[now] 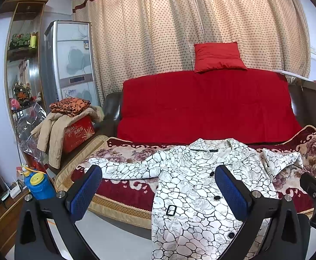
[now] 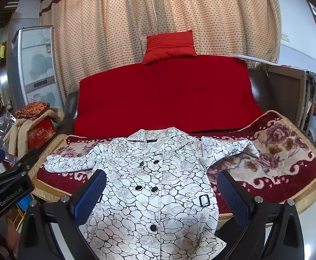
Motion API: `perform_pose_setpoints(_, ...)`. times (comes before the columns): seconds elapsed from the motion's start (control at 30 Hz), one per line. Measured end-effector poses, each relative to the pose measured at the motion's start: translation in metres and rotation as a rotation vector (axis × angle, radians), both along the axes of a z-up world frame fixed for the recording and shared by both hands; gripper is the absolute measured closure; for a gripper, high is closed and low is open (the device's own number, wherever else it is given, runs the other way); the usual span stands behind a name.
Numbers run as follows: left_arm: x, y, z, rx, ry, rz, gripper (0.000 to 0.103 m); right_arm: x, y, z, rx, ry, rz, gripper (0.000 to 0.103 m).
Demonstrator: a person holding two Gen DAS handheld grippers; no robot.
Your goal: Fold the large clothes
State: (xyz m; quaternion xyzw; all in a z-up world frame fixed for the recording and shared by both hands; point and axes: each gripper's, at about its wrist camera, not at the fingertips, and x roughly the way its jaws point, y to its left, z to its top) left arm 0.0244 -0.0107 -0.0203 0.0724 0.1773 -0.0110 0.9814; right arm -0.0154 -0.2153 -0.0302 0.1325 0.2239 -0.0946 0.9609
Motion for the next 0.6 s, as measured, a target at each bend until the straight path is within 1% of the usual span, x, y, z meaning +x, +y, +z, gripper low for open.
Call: perform_pose_setpoints(0.6, 0.0009, -0.0012, -0.0008, 0.003, 0.003, -0.005, 0.0, 0.0033, 0.0015, -0.0011, 0.0, 0.004, 0.005, 0.0)
